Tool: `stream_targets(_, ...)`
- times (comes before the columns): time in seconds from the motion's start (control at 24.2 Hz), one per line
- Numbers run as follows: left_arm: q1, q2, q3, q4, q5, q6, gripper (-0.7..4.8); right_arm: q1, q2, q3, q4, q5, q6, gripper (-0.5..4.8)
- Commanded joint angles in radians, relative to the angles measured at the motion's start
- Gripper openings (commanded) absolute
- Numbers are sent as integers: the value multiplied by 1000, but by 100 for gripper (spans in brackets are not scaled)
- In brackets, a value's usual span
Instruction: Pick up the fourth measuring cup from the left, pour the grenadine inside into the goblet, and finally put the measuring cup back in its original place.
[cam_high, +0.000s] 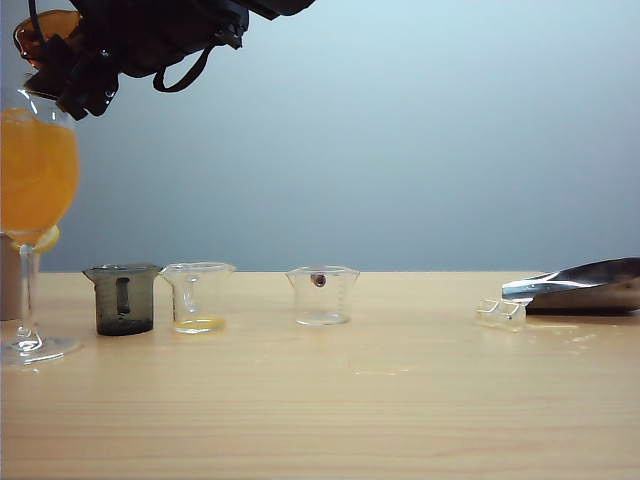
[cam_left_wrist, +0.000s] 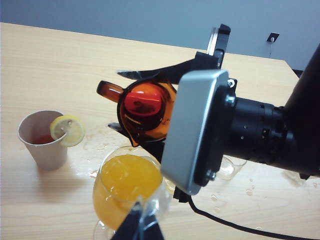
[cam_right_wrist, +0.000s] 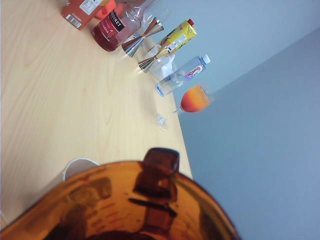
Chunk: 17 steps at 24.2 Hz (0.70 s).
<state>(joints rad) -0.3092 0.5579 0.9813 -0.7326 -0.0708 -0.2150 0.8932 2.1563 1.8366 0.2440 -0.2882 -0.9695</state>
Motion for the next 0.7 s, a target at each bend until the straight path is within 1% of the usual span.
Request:
stream_targets(0.04,0,0,2,14,3,-2,-5,2,-11,6,24,-3,-59,-6)
stream_targets(0.17,0,0,2,14,3,-2,-5,6,-11,6,24,-3,-109,-6)
stream_targets(0.37,0,0,2,14,3,-2,-5,11,-11,6,24,-3,-121,-6)
stream_targets(0.41,0,0,2,14,3,-2,-5,12,-11,6,24,-2,-148,-6)
stream_targets(0.54,0,0,2,14,2,-2,-5,13,-11,6,23,-2,-166,-6)
stream_targets(0.7,0,0,2,14,-5,-1,-5,13,-11,6,22,-3,-230,-6)
